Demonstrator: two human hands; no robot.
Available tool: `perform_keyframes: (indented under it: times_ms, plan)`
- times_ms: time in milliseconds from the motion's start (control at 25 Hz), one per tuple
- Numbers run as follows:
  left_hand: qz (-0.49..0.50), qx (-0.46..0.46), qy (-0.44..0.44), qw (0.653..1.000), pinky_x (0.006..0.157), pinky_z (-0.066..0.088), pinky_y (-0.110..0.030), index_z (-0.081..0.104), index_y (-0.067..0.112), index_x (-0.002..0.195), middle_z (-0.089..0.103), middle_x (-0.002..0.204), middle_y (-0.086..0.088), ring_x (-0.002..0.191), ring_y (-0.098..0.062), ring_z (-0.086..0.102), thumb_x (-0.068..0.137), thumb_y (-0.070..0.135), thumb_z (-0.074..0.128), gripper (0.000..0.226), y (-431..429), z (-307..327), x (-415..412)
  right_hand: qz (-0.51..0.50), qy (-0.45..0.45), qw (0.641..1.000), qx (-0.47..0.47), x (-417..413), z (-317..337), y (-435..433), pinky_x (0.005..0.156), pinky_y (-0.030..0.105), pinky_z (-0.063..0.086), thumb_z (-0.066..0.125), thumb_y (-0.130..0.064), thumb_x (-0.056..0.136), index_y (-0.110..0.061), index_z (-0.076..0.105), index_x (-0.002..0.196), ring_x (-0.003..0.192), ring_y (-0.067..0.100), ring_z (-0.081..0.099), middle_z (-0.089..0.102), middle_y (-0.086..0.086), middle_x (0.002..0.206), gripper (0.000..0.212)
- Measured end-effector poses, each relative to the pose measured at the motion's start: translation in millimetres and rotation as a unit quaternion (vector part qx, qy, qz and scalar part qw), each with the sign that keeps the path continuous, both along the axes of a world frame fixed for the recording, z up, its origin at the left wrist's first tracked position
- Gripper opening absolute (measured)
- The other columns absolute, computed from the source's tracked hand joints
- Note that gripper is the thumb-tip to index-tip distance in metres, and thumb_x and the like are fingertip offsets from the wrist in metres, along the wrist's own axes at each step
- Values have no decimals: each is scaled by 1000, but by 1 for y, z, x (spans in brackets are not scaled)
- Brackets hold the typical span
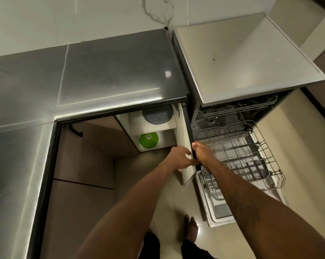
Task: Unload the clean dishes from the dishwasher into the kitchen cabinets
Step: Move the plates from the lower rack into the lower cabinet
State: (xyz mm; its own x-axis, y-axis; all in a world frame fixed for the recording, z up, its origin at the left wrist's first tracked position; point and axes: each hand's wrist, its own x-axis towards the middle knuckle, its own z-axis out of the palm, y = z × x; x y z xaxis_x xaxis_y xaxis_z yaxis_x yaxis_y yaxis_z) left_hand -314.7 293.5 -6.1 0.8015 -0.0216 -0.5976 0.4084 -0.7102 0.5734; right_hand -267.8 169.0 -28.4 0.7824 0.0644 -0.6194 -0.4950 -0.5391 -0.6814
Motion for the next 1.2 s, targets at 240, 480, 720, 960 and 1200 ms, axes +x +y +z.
perform_keyframes:
  times_ms: [240, 480, 720, 960, 1200]
  plan:
    - [107, -75, 67, 989, 70, 63, -34, 73, 11, 93, 75, 87, -8, 72, -18, 75, 84, 39, 76, 30, 81, 5, -29, -8, 47, 997, 55, -23, 1, 65, 103, 44, 48, 46, -27, 104, -20, 51, 145, 116, 28, 61, 60, 11, 136, 41]
    - [218, -14, 6, 976, 75, 62, -33, 76, 10, 85, 75, 78, -5, 71, -17, 73, 85, 47, 72, 38, 188, 4, -51, 201, 3, 979, -36, -55, -3, 163, 84, 39, 54, 64, -31, 95, -17, 38, 150, 108, 30, 60, 57, 13, 128, 62]
    - [280, 8, -30, 960, 53, 46, -23, 58, 13, 63, 59, 60, 1, 52, -11, 56, 90, 64, 56, 58, 243, -6, -70, 111, -34, 989, -93, -40, -21, 250, 87, 42, 58, 75, -22, 86, -19, 64, 106, 90, 22, 65, 68, 3, 97, 23]
    - [441, -103, -47, 890, 80, 60, -37, 69, 15, 73, 73, 73, -3, 73, -18, 72, 98, 45, 55, 42, 256, -20, -36, 34, -77, 994, -67, -24, -31, 296, 66, 25, 50, 76, -18, 86, -14, 68, 105, 84, 17, 63, 70, 4, 98, 22]
    - [448, -162, -31, 879, 94, 56, -38, 66, 29, 126, 70, 114, 2, 105, -17, 64, 89, 19, 59, 39, 284, -31, -22, -29, -97, 994, -30, -2, -34, 339, 56, 17, 41, 73, -20, 90, -13, 65, 106, 83, 14, 64, 68, 2, 98, 19]
